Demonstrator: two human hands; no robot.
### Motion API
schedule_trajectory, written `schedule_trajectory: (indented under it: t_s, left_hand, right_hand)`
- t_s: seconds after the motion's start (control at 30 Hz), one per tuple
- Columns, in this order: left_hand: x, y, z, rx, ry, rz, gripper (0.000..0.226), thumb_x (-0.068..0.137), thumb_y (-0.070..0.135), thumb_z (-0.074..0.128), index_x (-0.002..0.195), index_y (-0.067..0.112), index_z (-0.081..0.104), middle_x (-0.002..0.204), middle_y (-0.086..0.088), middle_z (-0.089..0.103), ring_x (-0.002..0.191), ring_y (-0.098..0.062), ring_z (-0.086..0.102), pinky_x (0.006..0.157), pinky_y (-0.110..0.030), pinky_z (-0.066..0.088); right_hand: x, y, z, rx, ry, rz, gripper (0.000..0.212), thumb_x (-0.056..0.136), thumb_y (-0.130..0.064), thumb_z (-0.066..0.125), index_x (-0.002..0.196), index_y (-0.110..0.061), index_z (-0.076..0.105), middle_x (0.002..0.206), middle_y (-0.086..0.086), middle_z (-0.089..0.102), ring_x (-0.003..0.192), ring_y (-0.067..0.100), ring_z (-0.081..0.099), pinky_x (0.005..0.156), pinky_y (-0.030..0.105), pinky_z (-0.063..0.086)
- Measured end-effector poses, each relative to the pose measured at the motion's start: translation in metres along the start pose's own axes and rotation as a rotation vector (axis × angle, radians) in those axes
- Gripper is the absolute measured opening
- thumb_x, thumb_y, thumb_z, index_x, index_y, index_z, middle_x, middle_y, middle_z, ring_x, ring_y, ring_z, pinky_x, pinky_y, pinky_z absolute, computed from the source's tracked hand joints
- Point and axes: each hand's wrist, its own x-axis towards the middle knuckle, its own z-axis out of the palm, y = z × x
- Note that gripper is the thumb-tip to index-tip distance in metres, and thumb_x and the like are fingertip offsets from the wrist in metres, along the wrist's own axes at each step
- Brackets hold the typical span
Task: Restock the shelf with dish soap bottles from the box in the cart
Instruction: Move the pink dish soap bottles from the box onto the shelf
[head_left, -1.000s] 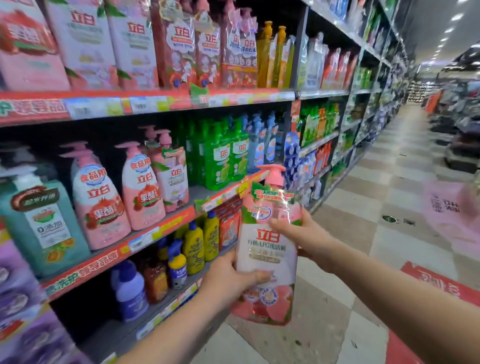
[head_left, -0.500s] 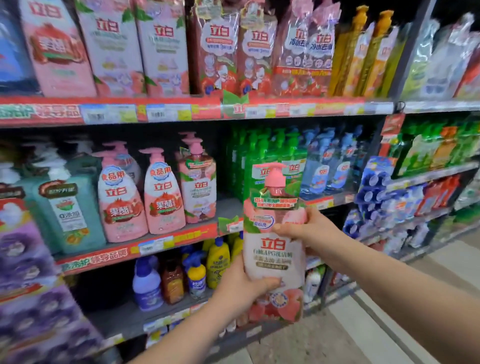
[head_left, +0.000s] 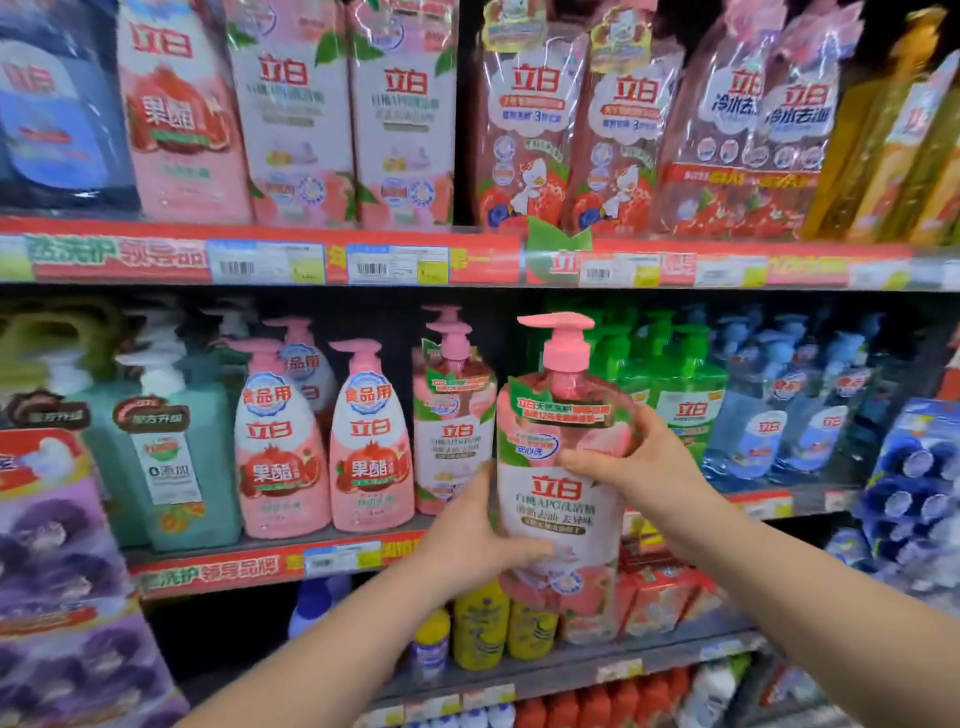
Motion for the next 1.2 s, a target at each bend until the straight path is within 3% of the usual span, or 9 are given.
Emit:
schedule_trajectory:
  t_s: [0.07,0.17,0.27,0.37,0.53,0.73,0.83,0.93,1.2]
  left_hand:
    - [0.018,0.001,-0.019,0.162,0.096,0.095,0.082,0.063,0.031,0.082,0.131,0.036,0.038,0.112,0.031,0.043,0.103,0.025,0.041,0.086,0.003,0.03]
    - [0.044,0.007,-0.049,0.468,0.306,0.22,0.079,0.07,0.026,0.074,0.139,0.019,0.037,0.133,0.002,0.044,0.126,-0.014,0.038,0.101,-0.023,0.027]
    - [0.068,0.017,-0.073,0.729,0.439,0.309,0.072,0.072,0.031,0.072,0.134,0.008,0.043,0.136,-0.013,0.042,0.132,-0.033,0.03,0.109,-0.039,0.024]
    - [0.09,0.023,-0.088,0.917,0.465,0.263,0.083,0.071,0.045,0.07,0.14,0.016,0.033,0.145,-0.015,0.029,0.138,-0.038,0.013,0.112,-0.053,0.015]
    - [0.119,0.03,-0.097,1.143,0.409,0.193,0.101,0.068,0.052,0.07,0.146,0.024,0.012,0.154,-0.012,0.009,0.141,-0.039,-0.001,0.112,-0.058,0.002]
    - [0.143,0.03,-0.099,1.292,0.332,0.156,0.11,0.063,0.062,0.069,0.147,0.029,0.006,0.154,-0.009,0.014,0.141,-0.035,0.006,0.113,-0.056,0.004]
    - [0.144,0.022,-0.102,1.269,0.234,0.082,0.107,0.064,0.049,0.073,0.147,0.032,0.007,0.154,-0.008,0.015,0.138,-0.034,0.021,0.106,-0.05,0.029]
    - [0.144,0.018,-0.106,1.199,0.191,0.042,0.105,0.066,0.037,0.074,0.146,0.036,0.005,0.157,-0.004,0.009,0.122,-0.035,0.047,0.083,-0.042,0.048]
    - [0.147,0.015,-0.103,1.053,0.171,0.014,0.104,0.069,0.023,0.073,0.147,0.034,0.006,0.158,-0.001,0.001,0.099,-0.034,0.061,0.07,-0.031,0.043]
  right_hand:
    - [0.015,0.004,0.002,-0.02,0.006,-0.027,0.059,0.057,-0.011,0.088,0.101,-0.031,0.054,0.099,-0.002,0.071,0.084,0.01,0.069,0.066,0.025,0.056]
    - [0.035,0.011,0.004,-0.05,0.029,-0.048,0.065,0.056,-0.015,0.089,0.107,-0.03,0.051,0.102,-0.003,0.068,0.091,0.013,0.067,0.074,0.031,0.055]
    - [0.054,0.02,0.005,-0.078,0.022,-0.06,0.064,0.056,-0.017,0.088,0.107,-0.03,0.053,0.105,0.0,0.069,0.095,0.018,0.067,0.08,0.038,0.056]
    - [0.069,0.029,0.007,-0.1,0.002,-0.085,0.063,0.057,-0.016,0.088,0.109,-0.029,0.055,0.103,-0.003,0.069,0.093,0.014,0.068,0.079,0.036,0.057]
    - [0.09,0.043,0.012,-0.141,-0.041,-0.148,0.065,0.06,-0.013,0.087,0.105,-0.04,0.049,0.098,-0.012,0.068,0.089,0.002,0.065,0.073,0.026,0.053]
    - [0.109,0.058,0.011,-0.184,-0.114,-0.195,0.066,0.059,-0.013,0.088,0.099,-0.048,0.048,0.095,-0.02,0.067,0.082,-0.013,0.064,0.066,0.008,0.049]
    - [0.117,0.067,0.011,-0.183,-0.14,-0.215,0.067,0.06,-0.011,0.087,0.1,-0.048,0.048,0.098,-0.02,0.065,0.084,-0.016,0.062,0.064,0.002,0.047]
    - [0.123,0.075,0.008,-0.167,-0.164,-0.231,0.069,0.062,-0.006,0.086,0.101,-0.048,0.047,0.097,-0.023,0.064,0.083,-0.019,0.061,0.064,-0.001,0.045]
    - [0.142,0.09,-0.002,-0.111,-0.271,-0.198,0.07,0.062,-0.007,0.085,0.107,-0.047,0.048,0.104,-0.013,0.069,0.092,-0.005,0.066,0.071,0.009,0.052]
